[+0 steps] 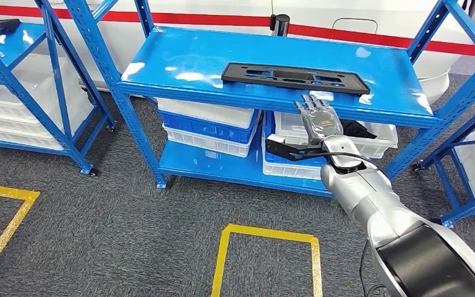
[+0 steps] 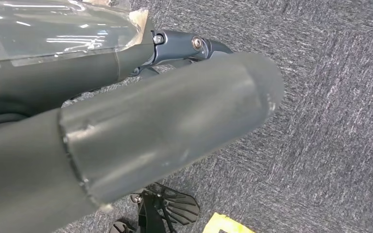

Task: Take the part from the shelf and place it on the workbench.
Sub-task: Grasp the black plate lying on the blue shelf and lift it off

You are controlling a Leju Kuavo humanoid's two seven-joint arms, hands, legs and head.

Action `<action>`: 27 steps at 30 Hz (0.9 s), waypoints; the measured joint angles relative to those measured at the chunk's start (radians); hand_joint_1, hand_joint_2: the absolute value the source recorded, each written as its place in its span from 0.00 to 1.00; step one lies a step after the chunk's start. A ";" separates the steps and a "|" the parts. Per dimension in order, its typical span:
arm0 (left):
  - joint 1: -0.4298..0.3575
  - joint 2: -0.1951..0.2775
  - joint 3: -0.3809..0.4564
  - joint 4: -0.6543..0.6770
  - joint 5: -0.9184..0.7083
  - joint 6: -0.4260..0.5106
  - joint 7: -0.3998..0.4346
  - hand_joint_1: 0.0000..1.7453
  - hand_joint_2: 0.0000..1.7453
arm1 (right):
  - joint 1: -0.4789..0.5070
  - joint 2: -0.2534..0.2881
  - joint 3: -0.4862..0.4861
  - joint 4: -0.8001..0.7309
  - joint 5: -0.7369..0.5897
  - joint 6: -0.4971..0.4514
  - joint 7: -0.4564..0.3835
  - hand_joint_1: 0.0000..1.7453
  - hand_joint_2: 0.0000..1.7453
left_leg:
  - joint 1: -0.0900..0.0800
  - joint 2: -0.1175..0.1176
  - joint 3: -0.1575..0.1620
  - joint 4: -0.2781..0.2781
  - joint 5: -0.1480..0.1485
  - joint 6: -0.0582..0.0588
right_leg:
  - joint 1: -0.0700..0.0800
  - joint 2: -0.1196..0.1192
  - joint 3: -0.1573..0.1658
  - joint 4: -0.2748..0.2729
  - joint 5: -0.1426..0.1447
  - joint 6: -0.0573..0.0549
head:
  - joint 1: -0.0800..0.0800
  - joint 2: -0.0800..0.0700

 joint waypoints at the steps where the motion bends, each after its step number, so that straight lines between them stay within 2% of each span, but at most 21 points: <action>1: 0.000 0.000 0.001 0.000 0.000 -0.003 0.001 0.00 0.00 | 0.000 -0.001 -0.003 0.000 0.002 -0.001 0.000 0.00 1.00 | 0.000 0.000 0.000 0.000 0.000 0.000 | 0.000 0.000 0.000 0.000 0.000 0.000 | 0.000 0.000; 8: 0.000 0.000 0.006 0.000 -0.001 -0.017 0.010 0.00 0.00 | 0.000 -0.007 -0.017 0.000 0.006 -0.001 0.000 0.00 1.00 | 0.000 0.000 0.000 0.000 0.000 0.000 | 0.000 0.000 0.000 0.000 0.000 0.000 | 0.000 0.000; 10: -0.001 0.001 0.008 0.000 -0.003 -0.020 0.010 0.00 0.00 | -0.001 -0.006 -0.022 -0.001 0.009 -0.001 0.000 0.00 1.00 | -0.001 0.000 0.003 -0.004 -0.001 0.005 | -0.004 0.000 0.004 -0.009 0.002 0.006 | -0.001 0.000; 12: -0.002 0.001 0.009 0.000 -0.006 -0.024 0.009 0.00 0.00 | -0.004 -0.008 -0.027 -0.003 0.015 -0.002 0.001 0.00 1.00 | 0.005 0.001 0.018 -0.029 0.003 0.015 | -0.007 -0.001 -0.004 0.000 0.001 0.012 | 0.001 0.000; 13: -0.002 0.002 0.010 0.000 -0.008 -0.024 0.009 0.00 0.00 | -0.007 -0.008 -0.029 -0.005 0.019 -0.002 0.001 0.00 1.00 | 0.010 0.002 0.026 -0.043 0.007 0.018 | -0.006 -0.001 -0.024 0.033 -0.008 0.011 | 0.004 0.000; 14: -0.003 0.002 0.011 0.000 -0.008 -0.024 0.009 0.00 0.00 | -0.008 -0.010 -0.031 -0.005 0.024 -0.003 0.001 0.00 1.00 | 0.014 0.004 0.032 -0.051 0.010 0.020 | -0.008 -0.001 -0.062 0.090 -0.021 0.010 | 0.006 0.000; 16: -0.004 0.002 0.013 0.000 -0.009 -0.023 0.010 0.00 0.00 | -0.006 -0.012 -0.034 -0.005 0.031 -0.002 0.001 0.00 1.00 | 0.015 0.005 0.036 -0.053 0.009 0.018 | -0.014 0.001 -0.156 0.222 -0.044 0.012 | 0.007 0.000; 17: -0.004 0.002 0.013 0.000 -0.009 -0.023 0.010 0.00 0.00 | -0.001 -0.013 -0.036 -0.005 0.033 0.000 0.001 0.00 1.00 | 0.016 0.003 0.039 -0.053 0.005 0.015 | -0.018 0.001 -0.193 0.261 -0.038 0.019 | 0.007 0.000; 18: -0.003 0.003 0.013 0.000 -0.009 -0.023 0.010 0.00 0.00 | 0.004 -0.015 -0.037 -0.005 0.034 0.001 0.001 0.00 1.00 | 0.018 0.001 0.044 -0.052 0.000 0.009 | -0.024 0.000 -0.211 0.258 -0.015 0.030 | 0.007 0.000; 19: -0.002 0.003 0.014 0.000 -0.009 -0.023 0.010 0.00 0.00 | 0.008 -0.016 -0.040 -0.005 0.035 0.002 0.001 0.00 1.00 | 0.022 -0.001 0.051 -0.050 -0.008 0.002 | -0.032 0.000 -0.210 0.217 0.024 0.043 | 0.007 0.000; 20: -0.002 0.003 0.014 0.000 -0.009 -0.023 0.010 0.00 0.00 | 0.010 -0.017 -0.042 -0.005 0.036 0.003 0.001 0.00 1.00 | 0.027 -0.002 0.058 -0.048 -0.017 -0.007 | -0.040 -0.001 -0.195 0.149 0.067 0.058 | 0.007 0.000; 21: -0.002 0.005 0.014 0.000 -0.009 -0.023 0.011 0.00 0.00 | 0.010 -0.017 -0.044 -0.004 0.037 0.004 0.001 0.00 1.00 | 0.029 -0.003 0.064 -0.046 -0.026 -0.017 | -0.043 -0.002 -0.176 0.093 0.097 0.068 | 0.008 0.000; 22: -0.003 0.007 0.015 0.001 -0.010 -0.023 0.011 0.00 0.00 | 0.011 -0.017 -0.046 -0.004 0.038 0.004 0.001 0.00 1.00 | 0.030 -0.003 0.067 -0.041 -0.036 -0.027 | -0.045 0.000 -0.160 0.051 0.114 0.067 | 0.008 0.000; 23: -0.004 0.009 0.015 0.001 -0.010 -0.023 0.011 0.00 0.00 | 0.012 -0.017 -0.047 -0.004 0.039 0.005 0.000 0.00 1.00 | 0.031 -0.004 0.068 -0.038 -0.043 -0.035 | -0.043 0.002 -0.153 0.035 0.114 0.059 | 0.008 0.000; 25: -0.007 0.010 0.015 0.002 -0.011 -0.023 0.011 0.00 0.00 | 0.013 -0.017 -0.049 -0.003 0.043 0.007 -0.002 0.00 1.00 | 0.033 -0.006 0.068 -0.036 -0.051 -0.046 | -0.037 0.009 -0.150 0.040 0.100 0.032 | 0.006 0.000; 27: -0.008 0.009 0.015 0.002 -0.011 -0.023 0.012 0.00 0.00 | 0.007 -0.016 -0.052 -0.006 0.048 0.007 -0.003 0.00 1.00 | 0.039 -0.001 0.065 -0.020 -0.065 -0.052 | -0.034 0.014 -0.146 0.044 0.090 0.013 | 0.004 0.000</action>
